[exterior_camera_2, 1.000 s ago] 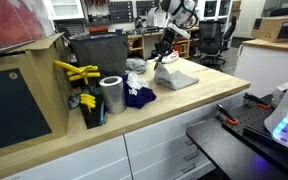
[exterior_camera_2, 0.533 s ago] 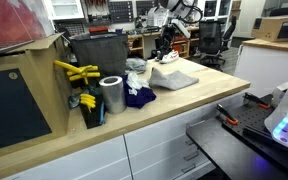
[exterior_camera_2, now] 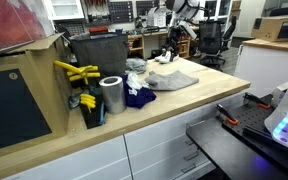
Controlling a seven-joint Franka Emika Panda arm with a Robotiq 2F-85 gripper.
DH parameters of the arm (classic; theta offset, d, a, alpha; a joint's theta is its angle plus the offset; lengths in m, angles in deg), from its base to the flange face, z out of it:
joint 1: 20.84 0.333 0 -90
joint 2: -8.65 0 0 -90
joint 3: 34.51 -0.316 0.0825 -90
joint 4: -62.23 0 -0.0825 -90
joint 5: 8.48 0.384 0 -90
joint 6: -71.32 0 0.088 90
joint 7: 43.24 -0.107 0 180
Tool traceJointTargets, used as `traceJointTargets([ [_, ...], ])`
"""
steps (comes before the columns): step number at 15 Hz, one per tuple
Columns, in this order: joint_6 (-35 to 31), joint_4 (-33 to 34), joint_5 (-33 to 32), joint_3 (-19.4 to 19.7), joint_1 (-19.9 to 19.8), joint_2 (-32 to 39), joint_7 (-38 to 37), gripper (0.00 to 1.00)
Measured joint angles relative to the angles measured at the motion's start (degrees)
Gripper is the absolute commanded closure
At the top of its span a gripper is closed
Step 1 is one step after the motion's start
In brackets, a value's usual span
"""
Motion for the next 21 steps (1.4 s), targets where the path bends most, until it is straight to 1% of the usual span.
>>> traceJointTargets([
  [5,-8.0,-3.0,-4.7,3.6,-0.9,0.6,-1.7,0.0],
  [9,-11.8,-4.5,-8.6,5.3,-2.2,2.9,-4.5,0.0],
  [14,-14.4,-4.8,-12.2,5.9,-3.5,6.3,-5.9,0.0],
  [21,-19.8,-4.8,-17.9,6.1,-4.3,8.9,-8.3,0.0],
])
